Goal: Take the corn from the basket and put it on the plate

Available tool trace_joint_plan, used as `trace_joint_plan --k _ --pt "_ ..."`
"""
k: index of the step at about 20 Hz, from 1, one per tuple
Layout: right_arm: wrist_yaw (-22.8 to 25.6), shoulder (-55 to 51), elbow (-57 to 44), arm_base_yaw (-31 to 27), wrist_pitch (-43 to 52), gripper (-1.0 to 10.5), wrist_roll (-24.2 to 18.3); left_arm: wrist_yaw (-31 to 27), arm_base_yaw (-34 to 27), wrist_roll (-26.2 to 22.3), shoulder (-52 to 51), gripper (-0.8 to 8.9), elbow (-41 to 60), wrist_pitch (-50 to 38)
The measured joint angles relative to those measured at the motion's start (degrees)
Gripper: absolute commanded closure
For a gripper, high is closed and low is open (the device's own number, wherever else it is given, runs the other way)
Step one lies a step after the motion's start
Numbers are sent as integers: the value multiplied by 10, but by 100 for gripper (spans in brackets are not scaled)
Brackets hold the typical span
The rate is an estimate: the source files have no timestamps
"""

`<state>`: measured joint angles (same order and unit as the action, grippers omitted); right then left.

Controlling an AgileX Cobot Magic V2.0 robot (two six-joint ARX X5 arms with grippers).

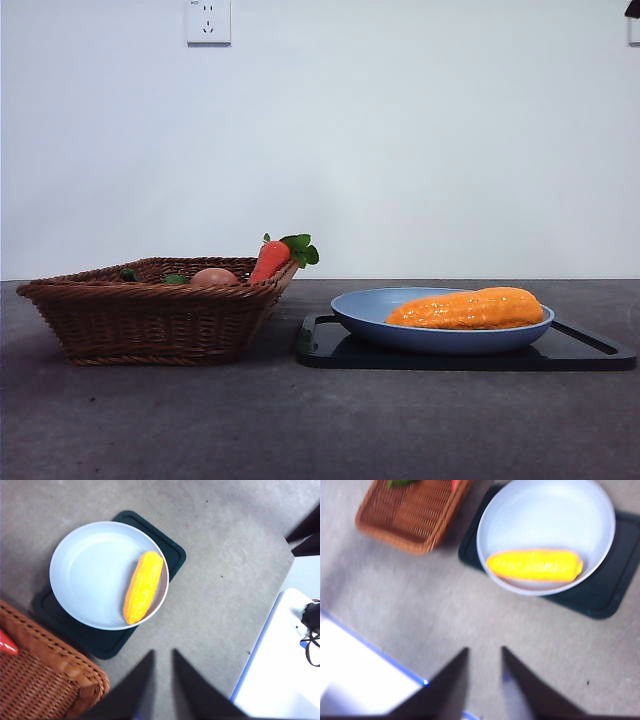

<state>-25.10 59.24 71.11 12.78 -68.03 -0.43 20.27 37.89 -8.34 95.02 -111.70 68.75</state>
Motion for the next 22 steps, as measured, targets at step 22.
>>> trace_joint_plan --k 22 --pt "-2 1 0 3 29 945 -32 0 0 3 0 807 0 -101"
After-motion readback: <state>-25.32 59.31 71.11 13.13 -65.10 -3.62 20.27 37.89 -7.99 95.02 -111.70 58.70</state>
